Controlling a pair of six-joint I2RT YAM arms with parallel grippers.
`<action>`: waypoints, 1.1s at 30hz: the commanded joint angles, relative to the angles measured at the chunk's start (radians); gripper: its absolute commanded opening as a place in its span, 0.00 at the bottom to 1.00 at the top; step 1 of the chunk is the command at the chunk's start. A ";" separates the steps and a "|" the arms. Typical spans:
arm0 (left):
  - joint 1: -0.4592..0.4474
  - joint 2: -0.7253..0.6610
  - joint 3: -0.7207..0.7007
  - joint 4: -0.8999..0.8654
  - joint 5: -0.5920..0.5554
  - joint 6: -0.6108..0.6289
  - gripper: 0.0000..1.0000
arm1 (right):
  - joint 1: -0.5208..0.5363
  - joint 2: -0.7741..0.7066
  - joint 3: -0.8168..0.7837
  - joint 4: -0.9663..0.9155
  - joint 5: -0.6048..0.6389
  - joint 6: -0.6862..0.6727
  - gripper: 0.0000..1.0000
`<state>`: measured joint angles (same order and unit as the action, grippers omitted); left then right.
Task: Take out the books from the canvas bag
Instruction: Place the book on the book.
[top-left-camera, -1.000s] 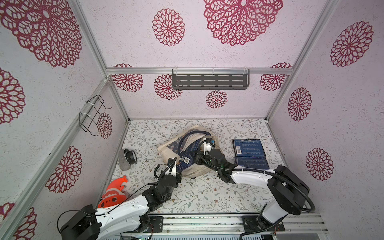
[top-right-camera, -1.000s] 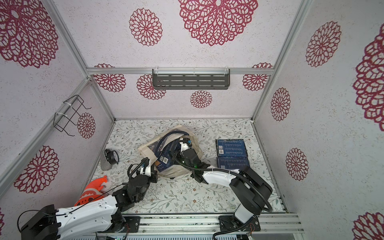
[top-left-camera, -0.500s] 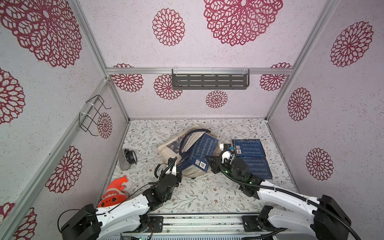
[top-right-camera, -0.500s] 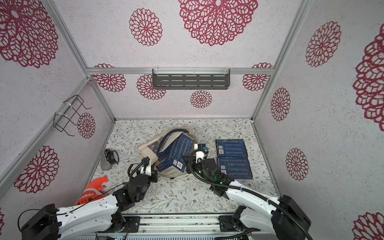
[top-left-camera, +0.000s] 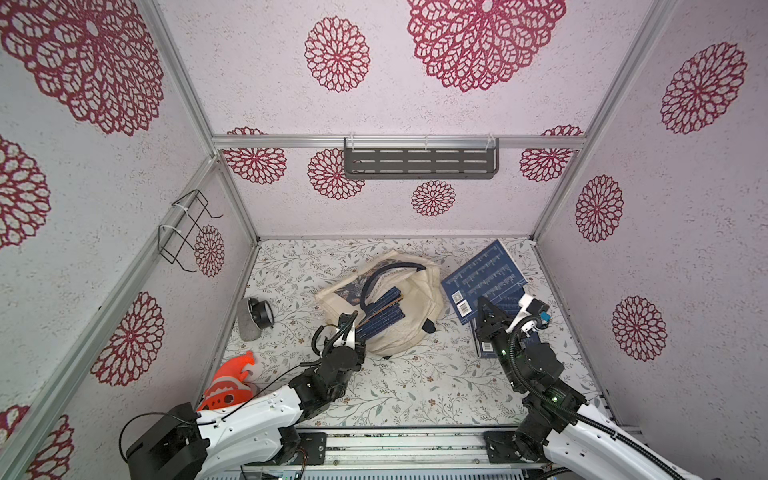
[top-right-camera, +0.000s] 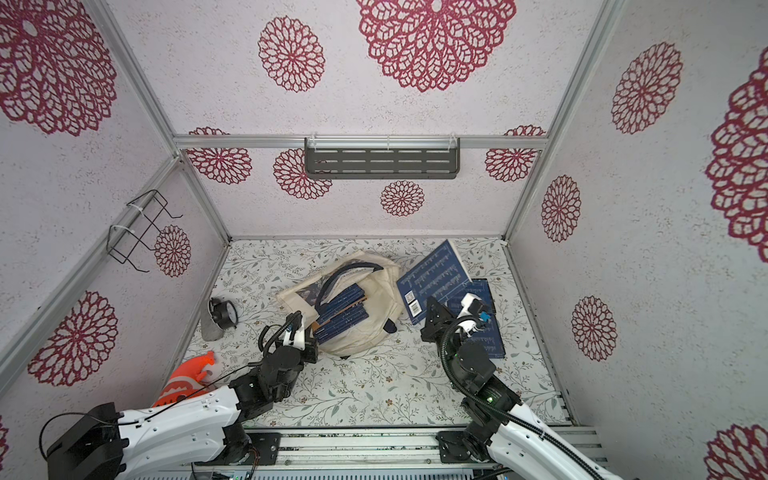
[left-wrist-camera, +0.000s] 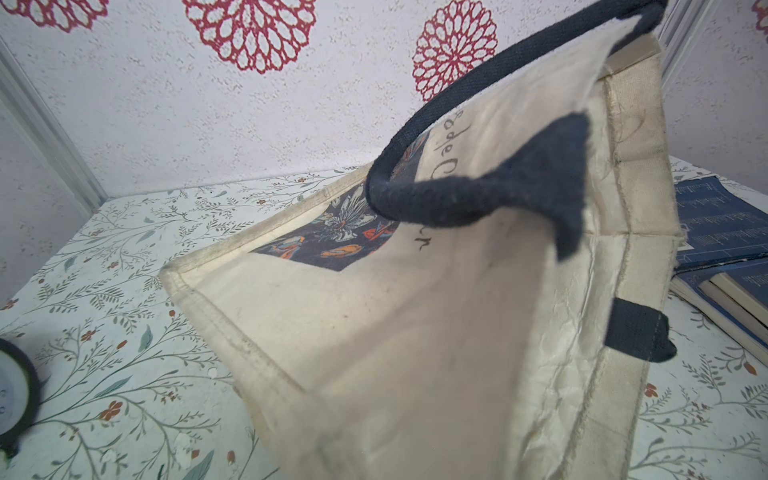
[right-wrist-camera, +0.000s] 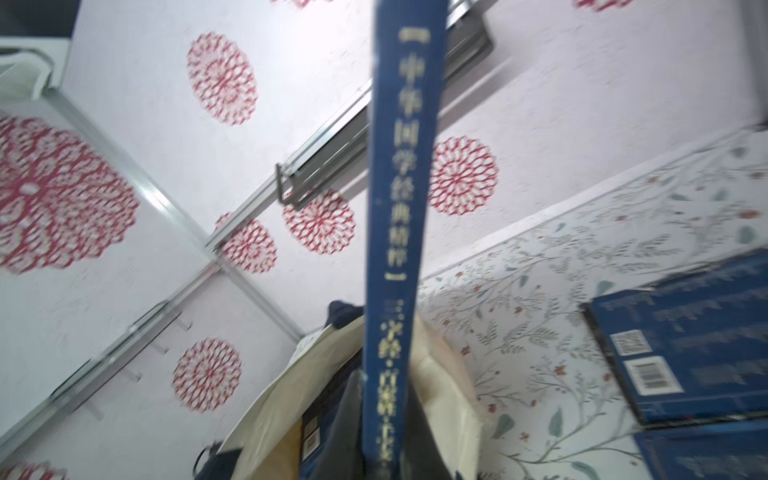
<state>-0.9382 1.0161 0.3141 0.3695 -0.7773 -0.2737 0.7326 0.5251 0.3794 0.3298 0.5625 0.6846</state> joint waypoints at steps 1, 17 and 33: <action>-0.008 -0.021 0.022 0.023 -0.027 0.000 0.00 | -0.096 -0.033 -0.022 -0.020 0.087 0.139 0.00; -0.008 -0.022 0.025 0.019 -0.024 0.000 0.00 | -0.518 0.346 -0.038 0.259 -0.307 0.504 0.00; -0.009 -0.028 0.022 0.017 -0.019 -0.002 0.00 | -0.591 0.670 -0.060 0.413 -0.256 0.655 0.00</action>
<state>-0.9382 1.0008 0.3141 0.3527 -0.7811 -0.2741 0.1467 1.1751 0.3199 0.6170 0.2668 1.2915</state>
